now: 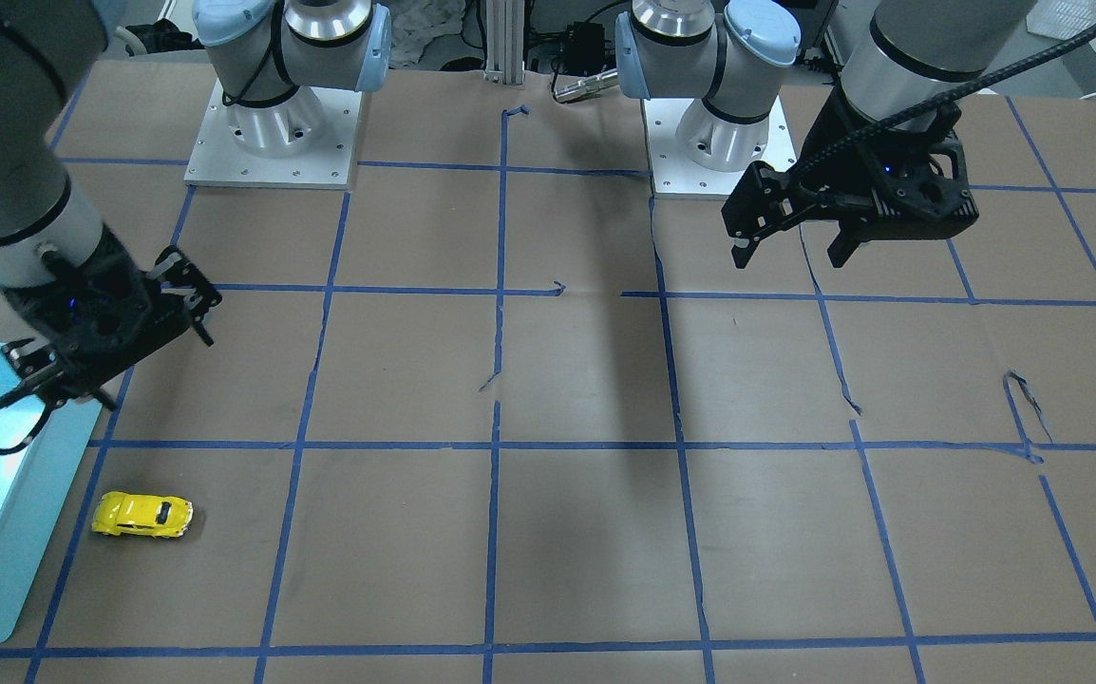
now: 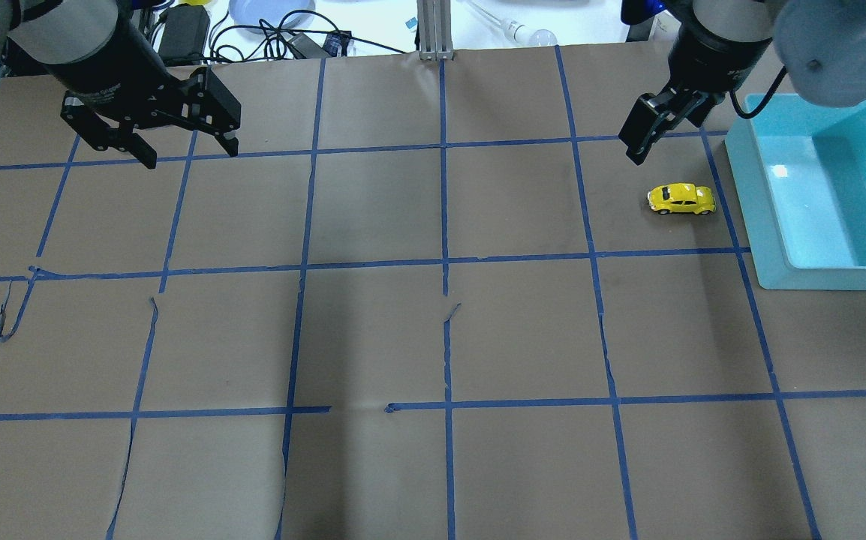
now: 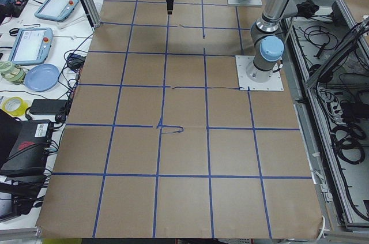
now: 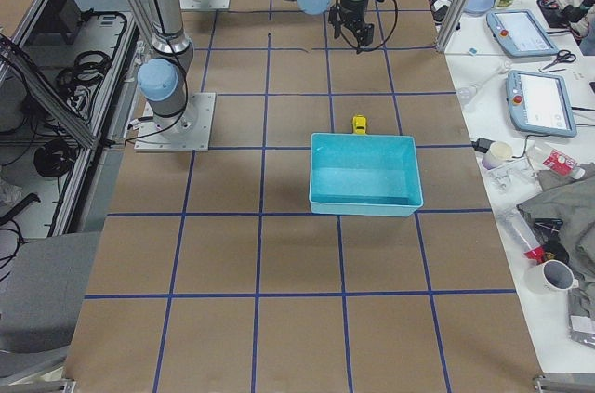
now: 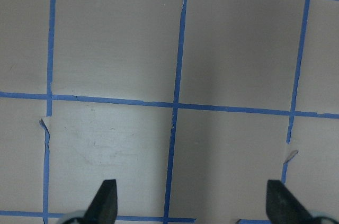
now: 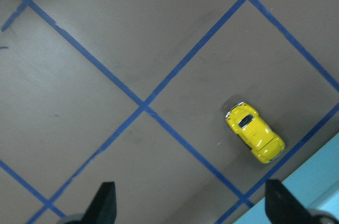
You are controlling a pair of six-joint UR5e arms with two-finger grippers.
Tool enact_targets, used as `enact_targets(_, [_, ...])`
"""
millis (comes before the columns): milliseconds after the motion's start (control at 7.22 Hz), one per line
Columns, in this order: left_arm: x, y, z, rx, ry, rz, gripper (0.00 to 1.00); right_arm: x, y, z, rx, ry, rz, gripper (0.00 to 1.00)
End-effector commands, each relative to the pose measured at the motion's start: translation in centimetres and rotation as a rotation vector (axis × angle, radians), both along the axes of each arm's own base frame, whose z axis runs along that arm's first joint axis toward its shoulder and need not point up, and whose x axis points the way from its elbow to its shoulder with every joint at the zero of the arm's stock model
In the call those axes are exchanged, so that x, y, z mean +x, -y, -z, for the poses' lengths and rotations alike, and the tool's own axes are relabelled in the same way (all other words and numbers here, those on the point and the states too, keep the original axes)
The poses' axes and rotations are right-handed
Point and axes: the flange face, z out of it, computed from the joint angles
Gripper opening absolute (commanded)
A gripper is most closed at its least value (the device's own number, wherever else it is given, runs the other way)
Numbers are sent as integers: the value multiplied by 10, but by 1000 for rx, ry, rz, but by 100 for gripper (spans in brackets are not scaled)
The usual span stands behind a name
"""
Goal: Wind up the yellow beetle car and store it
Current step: 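Move the right gripper down onto the car and grasp it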
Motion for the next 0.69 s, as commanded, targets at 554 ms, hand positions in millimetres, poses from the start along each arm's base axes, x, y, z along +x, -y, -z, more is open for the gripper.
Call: enact_targets(554, [5, -6, 8, 9, 53, -9, 100, -56, 81, 137, -25, -49, -667, 100])
